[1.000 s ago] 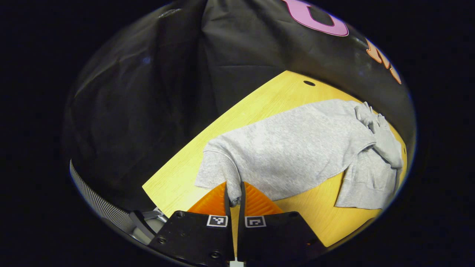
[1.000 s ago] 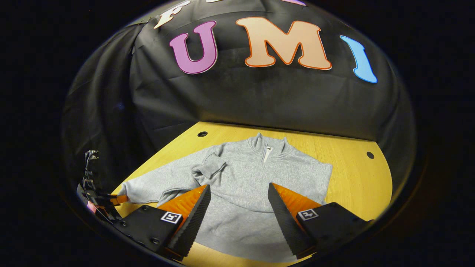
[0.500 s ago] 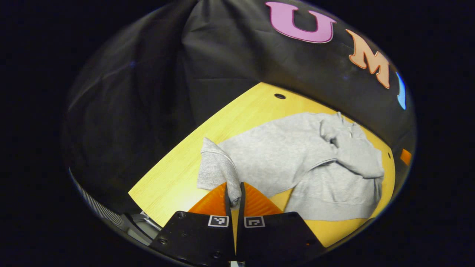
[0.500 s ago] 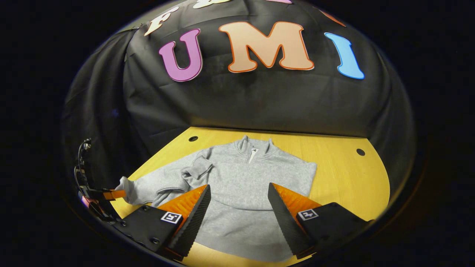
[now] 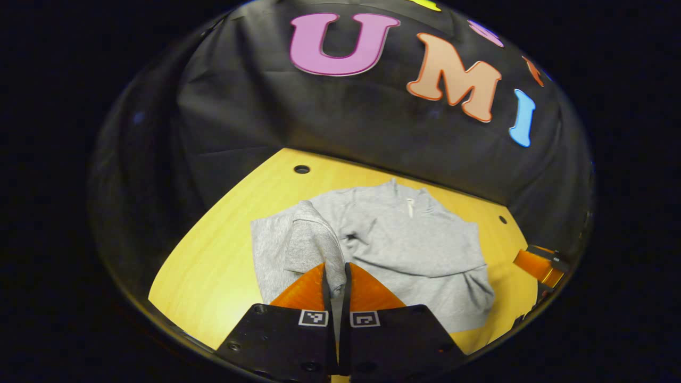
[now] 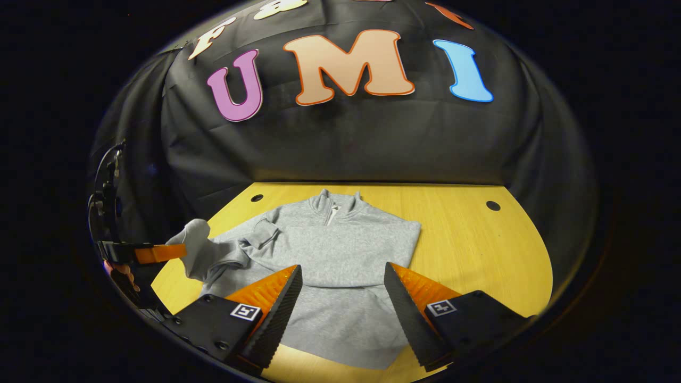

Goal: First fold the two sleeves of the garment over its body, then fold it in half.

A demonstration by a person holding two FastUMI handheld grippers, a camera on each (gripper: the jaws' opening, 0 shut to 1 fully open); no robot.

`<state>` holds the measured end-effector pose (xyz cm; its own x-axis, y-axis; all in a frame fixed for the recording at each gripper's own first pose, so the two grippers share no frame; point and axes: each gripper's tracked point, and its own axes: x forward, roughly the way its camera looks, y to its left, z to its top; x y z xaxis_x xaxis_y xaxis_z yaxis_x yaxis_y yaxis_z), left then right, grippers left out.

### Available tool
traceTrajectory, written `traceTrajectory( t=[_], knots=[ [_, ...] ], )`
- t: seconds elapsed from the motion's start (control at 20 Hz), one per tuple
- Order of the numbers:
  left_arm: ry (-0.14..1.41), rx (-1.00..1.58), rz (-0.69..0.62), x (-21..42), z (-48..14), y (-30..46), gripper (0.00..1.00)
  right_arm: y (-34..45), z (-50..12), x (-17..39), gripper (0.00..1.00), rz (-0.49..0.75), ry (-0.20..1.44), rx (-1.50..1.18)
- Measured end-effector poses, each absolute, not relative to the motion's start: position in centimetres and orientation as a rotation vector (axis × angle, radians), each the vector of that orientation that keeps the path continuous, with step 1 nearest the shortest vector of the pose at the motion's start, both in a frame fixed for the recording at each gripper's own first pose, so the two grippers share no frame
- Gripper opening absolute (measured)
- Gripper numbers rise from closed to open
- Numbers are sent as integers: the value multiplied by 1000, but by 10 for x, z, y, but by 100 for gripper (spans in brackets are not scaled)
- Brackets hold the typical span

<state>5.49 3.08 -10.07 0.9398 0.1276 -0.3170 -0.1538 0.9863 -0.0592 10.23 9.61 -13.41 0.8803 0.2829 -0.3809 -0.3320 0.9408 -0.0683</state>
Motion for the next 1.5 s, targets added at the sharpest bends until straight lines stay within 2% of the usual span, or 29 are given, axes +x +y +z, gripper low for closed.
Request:
traceTrajectory(
  t=[0.05, 0.25, 0.3, 0.35, 0.4, 0.7, 0.75, 0.85, 1.0, 1.1, 1.15, 1.5],
  knots=[
    [316, -84, 112, 59, -97, 14, 0, 89, -133, 103, 94, 312, 375, -126],
    [309, -52, 0, 80, -86, -41, 1, 58, -133, 100, 97, 274, 381, -101],
    [305, -43, -26, 84, -84, -54, 1, 50, -134, 101, 93, 264, 387, -97],
    [299, -35, -50, 90, -81, -68, 1, 42, -135, 99, 93, 255, 391, -91],
    [299, -27, -69, 96, -80, -81, 0, 35, -135, 99, 97, 246, 394, -82],
    [278, 22, -203, 125, -67, -166, 0, 2, -138, 102, 97, 214, 404, -71],
    [279, 35, -224, 132, -67, -179, 3, -3, -139, 104, 97, 210, 405, -64],
    [275, 53, -258, 145, -68, -201, 1, -11, -139, 107, 98, 201, 405, -49],
    [283, 83, -311, 164, -74, -233, 1, -24, -142, 110, 97, 186, 412, -42],
    [300, 126, -346, 174, -85, -254, 0, -32, -145, 110, 94, 175, 420, -38],
    [309, 144, -358, 180, -93, -263, 0, -35, -146, 111, 98, 172, 423, -34],
    [383, 210, -378, 224, -150, -294, 0, -61, -156, 108, 98, 126, 437, -11]
  ],
)
